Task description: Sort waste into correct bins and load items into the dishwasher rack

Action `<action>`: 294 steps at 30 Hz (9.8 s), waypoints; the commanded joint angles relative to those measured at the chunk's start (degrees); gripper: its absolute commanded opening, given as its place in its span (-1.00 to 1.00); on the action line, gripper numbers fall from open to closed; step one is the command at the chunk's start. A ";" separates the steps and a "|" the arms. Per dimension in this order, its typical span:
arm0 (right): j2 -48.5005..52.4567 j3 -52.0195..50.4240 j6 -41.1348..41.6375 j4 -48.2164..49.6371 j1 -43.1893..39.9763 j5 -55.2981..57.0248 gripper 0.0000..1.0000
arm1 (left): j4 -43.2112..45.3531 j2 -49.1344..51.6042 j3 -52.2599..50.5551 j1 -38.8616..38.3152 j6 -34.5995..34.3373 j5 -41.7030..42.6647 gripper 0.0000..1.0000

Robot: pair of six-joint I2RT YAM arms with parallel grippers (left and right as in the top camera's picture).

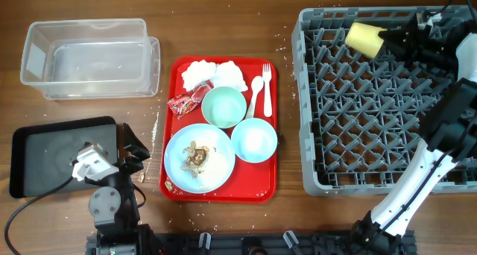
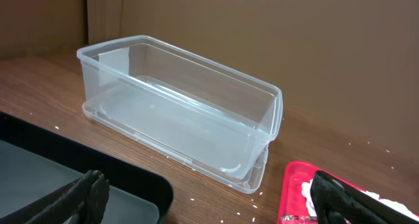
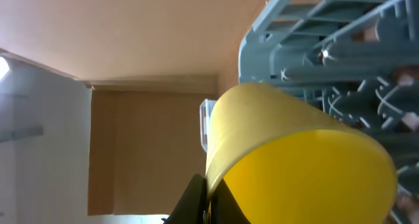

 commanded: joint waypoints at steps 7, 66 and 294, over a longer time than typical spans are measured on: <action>0.61 -0.15 6.75 2.69 -5.95 19.52 -0.91 | 0.17 -0.11 1.49 0.39 -0.48 -0.94 1.00; -19.74 -7.37 24.61 25.11 67.08 81.53 0.99 | 0.59 -0.11 1.49 0.39 -0.50 -0.94 1.00; -19.41 -36.06 31.23 39.08 59.34 79.21 -0.35 | -2.45 -0.09 1.49 0.39 -0.04 2.64 1.00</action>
